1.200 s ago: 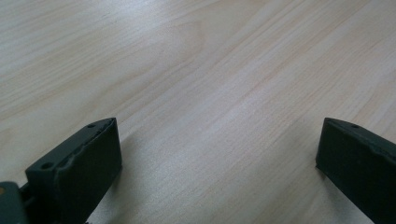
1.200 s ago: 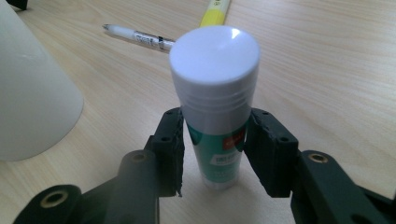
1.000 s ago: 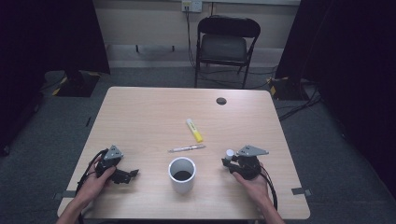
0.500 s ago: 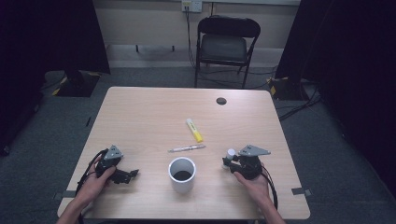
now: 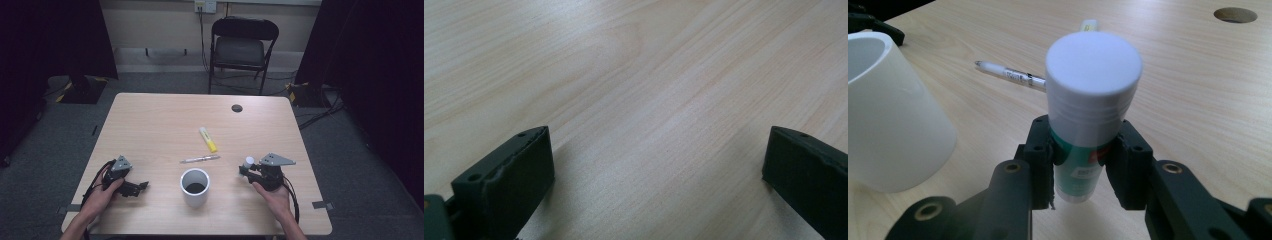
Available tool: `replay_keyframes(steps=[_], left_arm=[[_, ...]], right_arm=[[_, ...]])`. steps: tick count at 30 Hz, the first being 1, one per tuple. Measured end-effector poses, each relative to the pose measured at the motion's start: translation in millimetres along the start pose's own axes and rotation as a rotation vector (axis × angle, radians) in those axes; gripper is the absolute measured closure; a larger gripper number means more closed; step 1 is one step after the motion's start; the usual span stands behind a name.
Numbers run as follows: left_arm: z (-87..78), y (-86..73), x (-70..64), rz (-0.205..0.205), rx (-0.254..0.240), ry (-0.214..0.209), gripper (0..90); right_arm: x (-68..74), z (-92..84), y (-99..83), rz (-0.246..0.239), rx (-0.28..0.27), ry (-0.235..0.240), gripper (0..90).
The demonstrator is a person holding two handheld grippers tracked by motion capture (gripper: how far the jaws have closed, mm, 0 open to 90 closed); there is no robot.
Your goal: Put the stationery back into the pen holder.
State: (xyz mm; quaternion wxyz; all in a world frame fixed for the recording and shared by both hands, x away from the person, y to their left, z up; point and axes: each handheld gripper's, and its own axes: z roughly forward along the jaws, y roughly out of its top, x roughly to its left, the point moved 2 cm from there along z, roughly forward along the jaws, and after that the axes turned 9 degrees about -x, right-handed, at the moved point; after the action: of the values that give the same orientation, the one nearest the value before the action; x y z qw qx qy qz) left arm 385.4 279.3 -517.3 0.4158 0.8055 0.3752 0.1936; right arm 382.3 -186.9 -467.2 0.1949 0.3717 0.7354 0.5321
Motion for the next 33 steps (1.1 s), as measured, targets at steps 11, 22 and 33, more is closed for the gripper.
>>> replay_keyframes(steps=[11,22,33], left_arm=[[0.0,0.0,0.0,0.0,0.0,0.0,0.0],[0.0,0.0,0.0,0.0,0.0,0.0,0.0],[-0.1,0.0,-0.1,-0.001,0.001,0.0,0.0]], right_arm=[[5.8,-9.9,16.6,-0.005,-0.062,0.024,65.8],[13.9,-13.4,29.5,-0.025,-0.087,0.035,65.8],[20.1,-14.6,46.1,-0.008,-0.118,0.071,65.8]])
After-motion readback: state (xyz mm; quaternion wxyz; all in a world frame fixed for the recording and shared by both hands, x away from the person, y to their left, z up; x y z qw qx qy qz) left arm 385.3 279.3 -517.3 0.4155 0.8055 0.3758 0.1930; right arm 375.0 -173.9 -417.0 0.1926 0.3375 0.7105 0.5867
